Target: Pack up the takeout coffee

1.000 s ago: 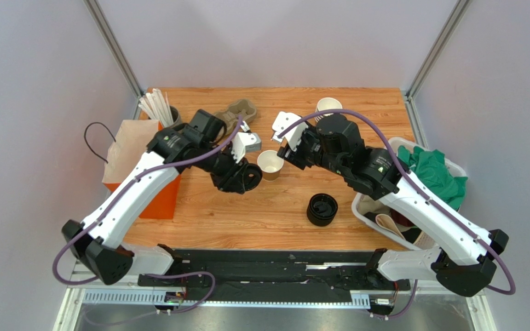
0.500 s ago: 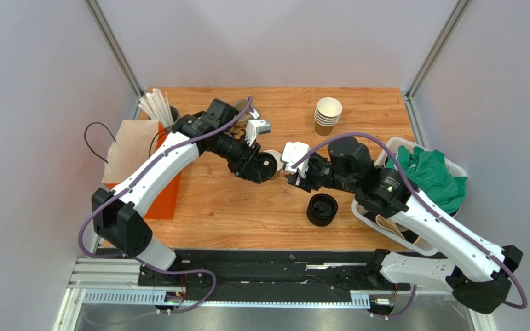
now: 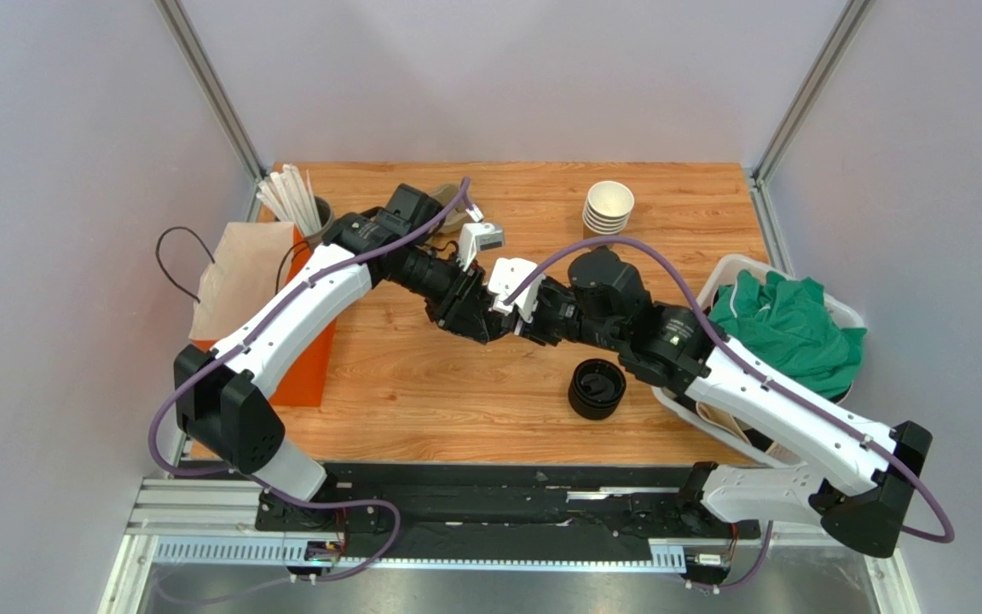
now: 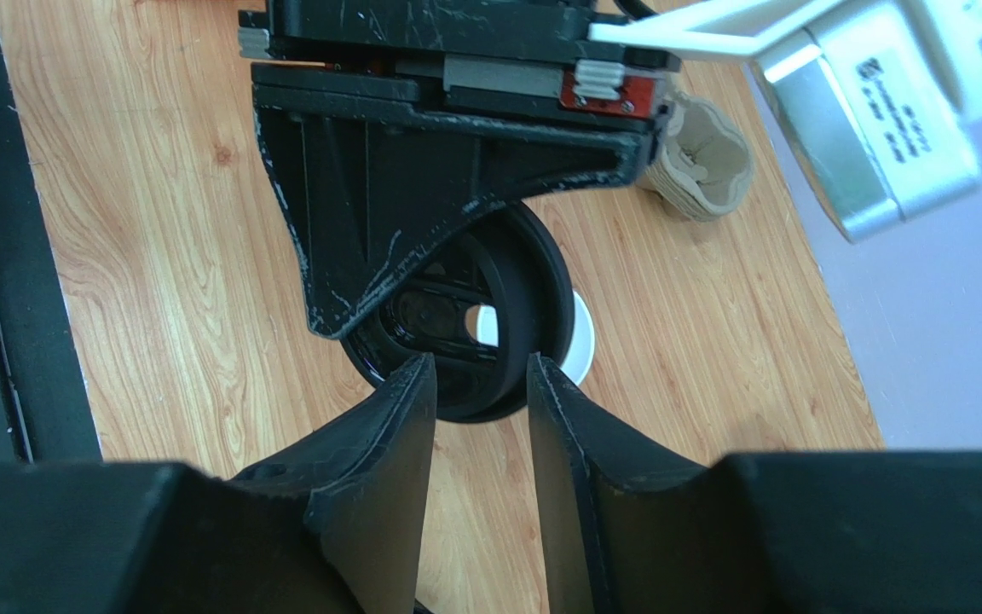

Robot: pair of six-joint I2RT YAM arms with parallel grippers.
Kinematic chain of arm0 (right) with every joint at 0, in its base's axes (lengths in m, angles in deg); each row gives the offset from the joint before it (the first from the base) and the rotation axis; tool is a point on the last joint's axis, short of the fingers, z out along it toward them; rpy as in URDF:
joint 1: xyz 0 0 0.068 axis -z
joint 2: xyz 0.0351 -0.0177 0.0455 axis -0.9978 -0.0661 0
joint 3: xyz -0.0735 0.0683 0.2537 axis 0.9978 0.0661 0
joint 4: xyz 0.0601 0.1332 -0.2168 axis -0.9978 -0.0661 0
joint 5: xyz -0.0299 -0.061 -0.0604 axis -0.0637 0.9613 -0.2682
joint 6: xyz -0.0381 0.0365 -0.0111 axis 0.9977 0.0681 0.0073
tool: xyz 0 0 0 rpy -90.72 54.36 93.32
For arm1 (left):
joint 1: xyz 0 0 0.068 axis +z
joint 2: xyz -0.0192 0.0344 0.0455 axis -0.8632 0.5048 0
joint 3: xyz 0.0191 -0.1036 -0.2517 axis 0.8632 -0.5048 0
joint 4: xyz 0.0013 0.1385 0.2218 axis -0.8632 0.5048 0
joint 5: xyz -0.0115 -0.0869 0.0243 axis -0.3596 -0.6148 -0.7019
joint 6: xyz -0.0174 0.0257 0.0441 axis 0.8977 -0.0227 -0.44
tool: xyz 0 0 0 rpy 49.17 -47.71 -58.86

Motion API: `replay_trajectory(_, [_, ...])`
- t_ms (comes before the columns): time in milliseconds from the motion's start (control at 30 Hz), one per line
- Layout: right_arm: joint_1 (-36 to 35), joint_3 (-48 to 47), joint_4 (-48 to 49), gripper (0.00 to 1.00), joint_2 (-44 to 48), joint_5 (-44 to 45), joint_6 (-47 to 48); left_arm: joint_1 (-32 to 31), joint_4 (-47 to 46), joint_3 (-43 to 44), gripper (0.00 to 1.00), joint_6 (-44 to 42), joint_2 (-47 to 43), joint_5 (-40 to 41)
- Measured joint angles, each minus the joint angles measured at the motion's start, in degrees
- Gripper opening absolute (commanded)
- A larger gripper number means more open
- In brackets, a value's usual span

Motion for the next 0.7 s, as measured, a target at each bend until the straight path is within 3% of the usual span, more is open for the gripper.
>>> replay_trajectory(700, [-2.34,1.03,5.42,0.20,-5.42,8.48,1.09,0.26,-1.05,-1.70,0.12,-0.07,0.00,-0.68])
